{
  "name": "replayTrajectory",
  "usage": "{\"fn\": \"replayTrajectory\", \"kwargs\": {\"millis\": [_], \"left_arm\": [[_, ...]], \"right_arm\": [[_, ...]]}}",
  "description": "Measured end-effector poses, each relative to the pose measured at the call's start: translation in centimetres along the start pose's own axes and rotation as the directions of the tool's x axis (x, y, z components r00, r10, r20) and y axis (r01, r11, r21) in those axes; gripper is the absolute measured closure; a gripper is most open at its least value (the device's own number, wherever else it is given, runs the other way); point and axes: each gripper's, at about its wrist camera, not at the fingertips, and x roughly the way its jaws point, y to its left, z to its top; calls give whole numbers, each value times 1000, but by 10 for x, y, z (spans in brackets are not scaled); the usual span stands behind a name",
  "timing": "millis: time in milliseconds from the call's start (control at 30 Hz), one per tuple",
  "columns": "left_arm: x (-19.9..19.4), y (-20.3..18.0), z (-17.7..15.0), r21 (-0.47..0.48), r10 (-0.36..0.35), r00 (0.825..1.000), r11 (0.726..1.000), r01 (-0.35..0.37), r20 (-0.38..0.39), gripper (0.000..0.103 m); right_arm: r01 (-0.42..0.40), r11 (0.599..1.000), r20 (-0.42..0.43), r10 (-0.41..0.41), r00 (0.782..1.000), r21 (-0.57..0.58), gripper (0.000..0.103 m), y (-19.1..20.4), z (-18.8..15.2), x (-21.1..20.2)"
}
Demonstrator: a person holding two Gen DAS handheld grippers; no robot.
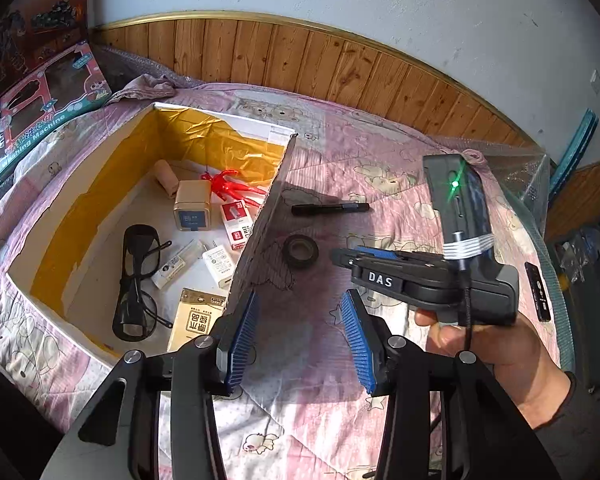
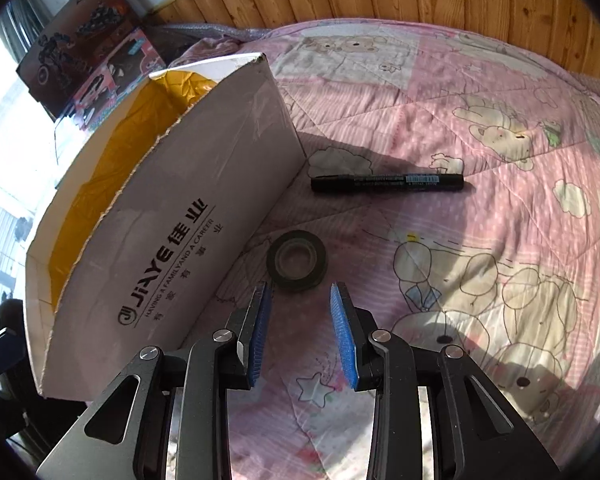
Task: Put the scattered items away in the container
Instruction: 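Withdraw both tools from the box toward the marker and tape roll, then grasp the black marker with the left tool while the right tool grasps the green tape roll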
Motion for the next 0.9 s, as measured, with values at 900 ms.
{"fn": "replayTrajectory", "kwargs": {"millis": [900], "left_arm": [[227, -93, 80, 267, 90, 967, 963, -23, -240, 58]], "right_arm": [[-42, 940, -29, 56, 998, 340, 88, -132, -56, -50]]}}
